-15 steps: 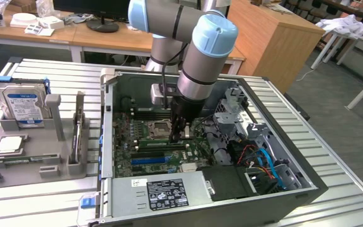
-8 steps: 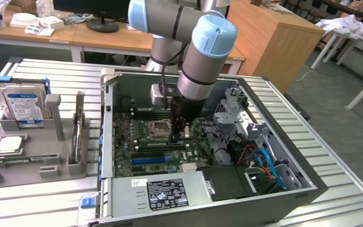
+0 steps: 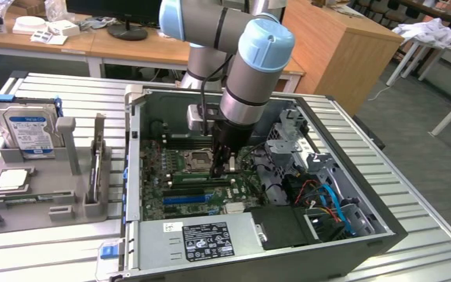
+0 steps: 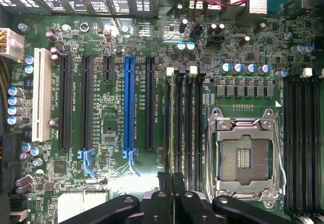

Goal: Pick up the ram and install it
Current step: 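Insert the ram into the slot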

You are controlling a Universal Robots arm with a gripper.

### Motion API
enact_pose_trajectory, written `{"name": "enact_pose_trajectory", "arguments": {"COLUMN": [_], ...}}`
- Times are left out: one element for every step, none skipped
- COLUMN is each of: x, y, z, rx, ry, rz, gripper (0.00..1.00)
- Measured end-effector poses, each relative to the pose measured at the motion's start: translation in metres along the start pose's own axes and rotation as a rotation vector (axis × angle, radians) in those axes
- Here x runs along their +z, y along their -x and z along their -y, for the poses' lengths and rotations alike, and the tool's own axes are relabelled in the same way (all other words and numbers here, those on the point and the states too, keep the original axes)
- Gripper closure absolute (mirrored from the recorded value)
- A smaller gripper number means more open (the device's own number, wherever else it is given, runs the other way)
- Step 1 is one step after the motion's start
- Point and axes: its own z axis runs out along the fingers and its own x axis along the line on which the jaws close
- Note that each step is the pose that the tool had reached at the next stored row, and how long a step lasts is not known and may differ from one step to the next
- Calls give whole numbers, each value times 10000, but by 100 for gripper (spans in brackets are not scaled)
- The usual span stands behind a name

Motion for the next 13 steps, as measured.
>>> {"name": "enact_pose_trajectory", "arguments": {"x": [0, -1, -1, 0, 1, 3, 4, 6, 8, 12, 13, 13, 13], "y": [0, 0, 0, 1, 1, 1, 1, 1, 0, 0, 0, 0, 0], "z": [0, 0, 0, 0, -1, -1, -2, -2, -3, -4, -4, -4, -4], "rx": [0, 0, 0, 0, 2, 1, 2, 2, 2, 3, 3, 3, 3], "ry": [1, 1, 2, 1, 1, 1, 2, 1, 1, 1, 0, 0, 1], "rz": [-1, -2, -3, -3, -3, -2, -3, -1, -2, -3, -2, -1, -2], "gripper": [87, 87, 87, 87, 87, 87, 87, 87, 87, 87, 87, 87, 87]}}
